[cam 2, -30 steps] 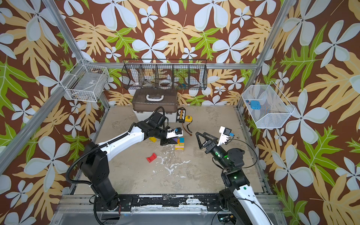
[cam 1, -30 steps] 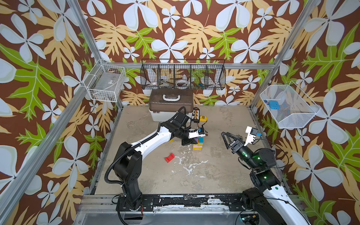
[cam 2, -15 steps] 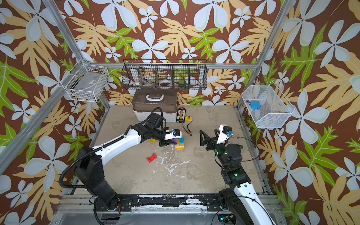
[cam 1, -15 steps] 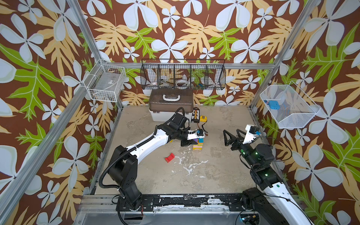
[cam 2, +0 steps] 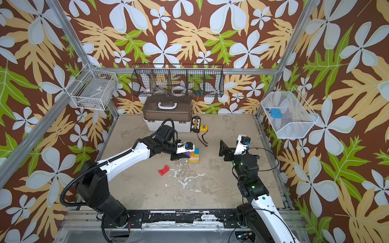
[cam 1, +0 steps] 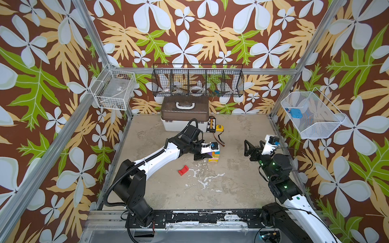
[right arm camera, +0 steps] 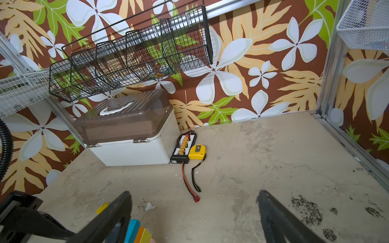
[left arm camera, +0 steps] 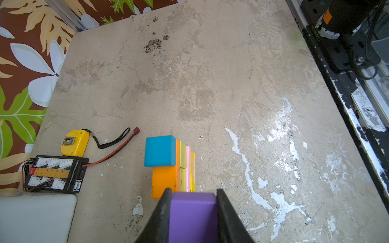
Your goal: Build the wood block tower
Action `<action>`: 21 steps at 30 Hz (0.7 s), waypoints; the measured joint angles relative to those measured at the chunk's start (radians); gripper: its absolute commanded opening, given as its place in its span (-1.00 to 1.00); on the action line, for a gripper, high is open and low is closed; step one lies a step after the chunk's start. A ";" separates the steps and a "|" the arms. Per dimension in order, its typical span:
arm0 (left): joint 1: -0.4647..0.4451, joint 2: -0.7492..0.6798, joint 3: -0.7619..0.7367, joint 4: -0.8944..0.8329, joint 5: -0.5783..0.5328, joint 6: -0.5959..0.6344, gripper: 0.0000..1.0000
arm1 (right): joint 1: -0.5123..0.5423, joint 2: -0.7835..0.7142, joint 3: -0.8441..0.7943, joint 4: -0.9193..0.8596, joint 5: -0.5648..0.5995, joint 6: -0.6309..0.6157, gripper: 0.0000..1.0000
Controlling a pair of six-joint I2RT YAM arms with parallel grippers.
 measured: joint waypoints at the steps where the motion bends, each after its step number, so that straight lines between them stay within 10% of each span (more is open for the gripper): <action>1: 0.000 0.002 0.000 0.000 0.001 0.000 -1.00 | 0.000 0.002 -0.006 0.002 0.009 -0.002 0.88; 21: 0.000 -0.006 -0.016 0.006 0.003 -0.004 -1.00 | -0.021 0.064 0.019 0.028 0.006 -0.006 0.81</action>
